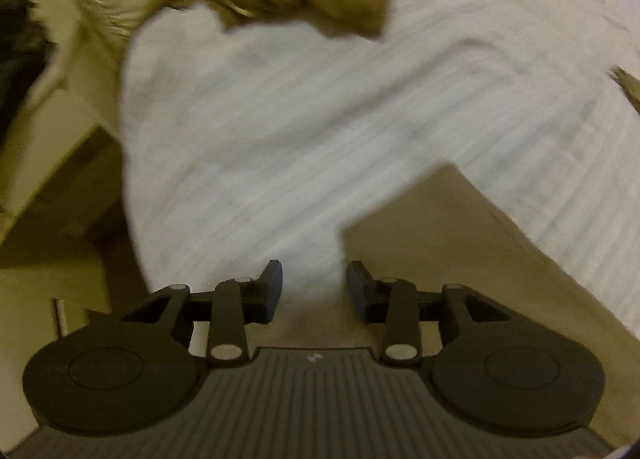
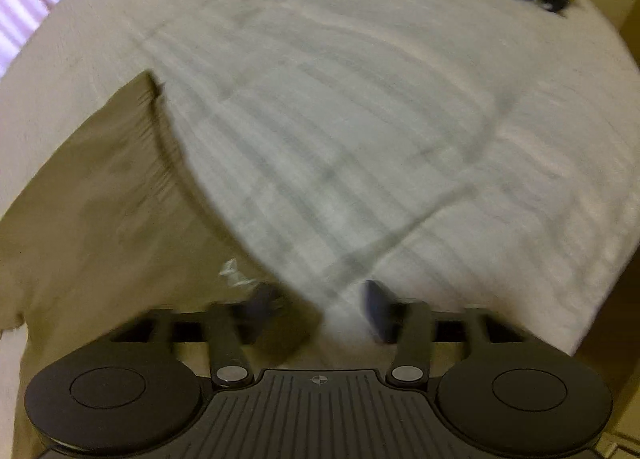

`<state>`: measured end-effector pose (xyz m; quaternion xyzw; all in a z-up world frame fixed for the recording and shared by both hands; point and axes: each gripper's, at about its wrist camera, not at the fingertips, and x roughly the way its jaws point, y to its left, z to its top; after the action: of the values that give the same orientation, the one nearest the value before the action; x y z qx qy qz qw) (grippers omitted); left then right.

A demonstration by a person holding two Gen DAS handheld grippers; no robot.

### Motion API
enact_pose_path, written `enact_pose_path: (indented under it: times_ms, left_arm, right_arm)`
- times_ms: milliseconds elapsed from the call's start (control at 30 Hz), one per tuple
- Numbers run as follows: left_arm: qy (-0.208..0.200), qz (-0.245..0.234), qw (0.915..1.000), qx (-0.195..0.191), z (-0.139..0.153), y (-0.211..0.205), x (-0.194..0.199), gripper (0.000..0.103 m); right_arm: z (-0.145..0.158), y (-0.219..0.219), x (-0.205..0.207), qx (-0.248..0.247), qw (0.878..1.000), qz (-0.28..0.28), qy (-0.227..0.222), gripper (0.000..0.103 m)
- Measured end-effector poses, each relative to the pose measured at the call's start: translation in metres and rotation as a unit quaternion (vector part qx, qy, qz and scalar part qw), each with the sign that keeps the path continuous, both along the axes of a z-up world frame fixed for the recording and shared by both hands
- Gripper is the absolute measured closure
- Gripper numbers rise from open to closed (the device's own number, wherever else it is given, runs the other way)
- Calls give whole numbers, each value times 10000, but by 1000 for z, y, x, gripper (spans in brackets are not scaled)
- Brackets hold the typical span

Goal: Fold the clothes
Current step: 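Open both tools and release the garment onto the bed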

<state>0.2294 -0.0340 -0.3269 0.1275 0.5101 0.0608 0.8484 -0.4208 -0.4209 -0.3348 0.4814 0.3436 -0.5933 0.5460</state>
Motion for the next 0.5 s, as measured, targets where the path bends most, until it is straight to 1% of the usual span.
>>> enact_pose_path:
  times_ms: [33,100,167,233,300,400,467,500]
  left_arm:
    - [-106,45,9998,132,5,1,1,70]
    - [-313,-2,9989,346,15,-3,3,72]
    - [-400,-198,9987,238,24,-14,4,73]
    - [-315,-544,9980,-53,30,-33,4,73]
    - [-168,-956,9945,-401,33,-59,4,73]
    - [-11,-1608,9824,-953,33,-107,1,72]
    - [-35,-2125,9705,-1136,33,-143,-1,71]
    - [-90,-2428,9634,-1132,33,-160,-1,71]
  right_arm:
    - [4,-2,-4,-73,9999,-85,119,40]
    - [11,-10,-11,-247,9994,-175,156,40]
    - [16,-20,-13,-379,9989,-265,-21,40]
    - [16,-34,-5,-497,9983,-200,-230,40]
    - [15,-49,11,-614,9974,-36,-384,40]
    - [11,-77,43,-769,9954,261,-512,40]
    - [7,-96,63,-852,9939,413,-558,40]
    - [5,-105,71,-876,9936,440,-561,40]
